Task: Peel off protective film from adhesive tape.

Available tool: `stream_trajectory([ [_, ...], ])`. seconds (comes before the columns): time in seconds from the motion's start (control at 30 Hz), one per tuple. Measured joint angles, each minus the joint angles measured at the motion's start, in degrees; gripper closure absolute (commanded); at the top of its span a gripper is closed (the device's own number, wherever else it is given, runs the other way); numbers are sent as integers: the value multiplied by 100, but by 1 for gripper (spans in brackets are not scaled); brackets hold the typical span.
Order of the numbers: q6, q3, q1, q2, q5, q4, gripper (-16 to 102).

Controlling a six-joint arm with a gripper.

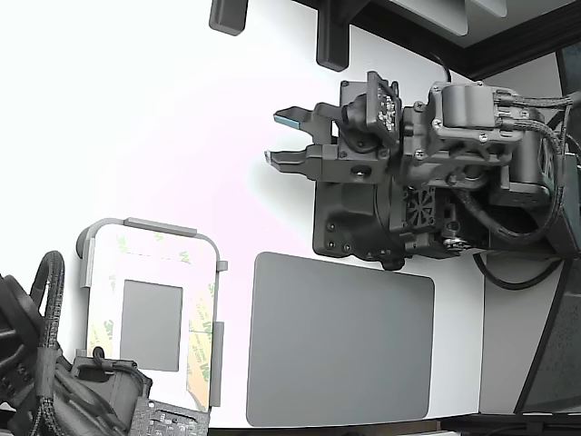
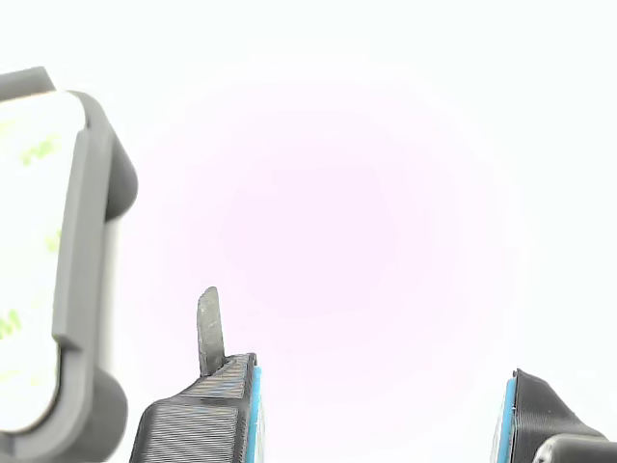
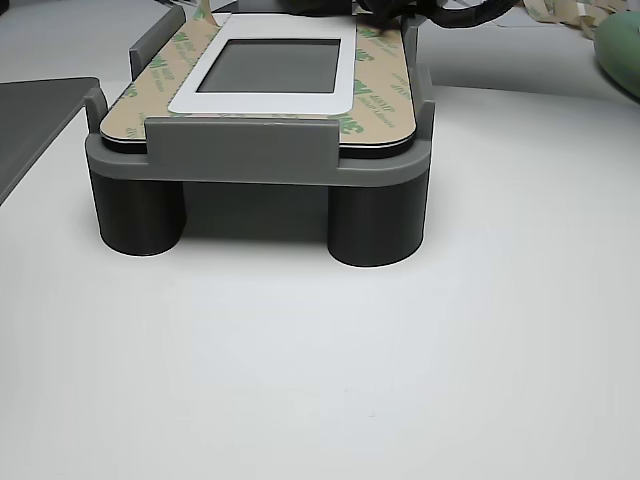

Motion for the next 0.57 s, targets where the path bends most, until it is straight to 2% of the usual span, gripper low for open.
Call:
stream_trajectory([
  [0.57, -62, 0, 0, 9, -62, -18, -14],
])
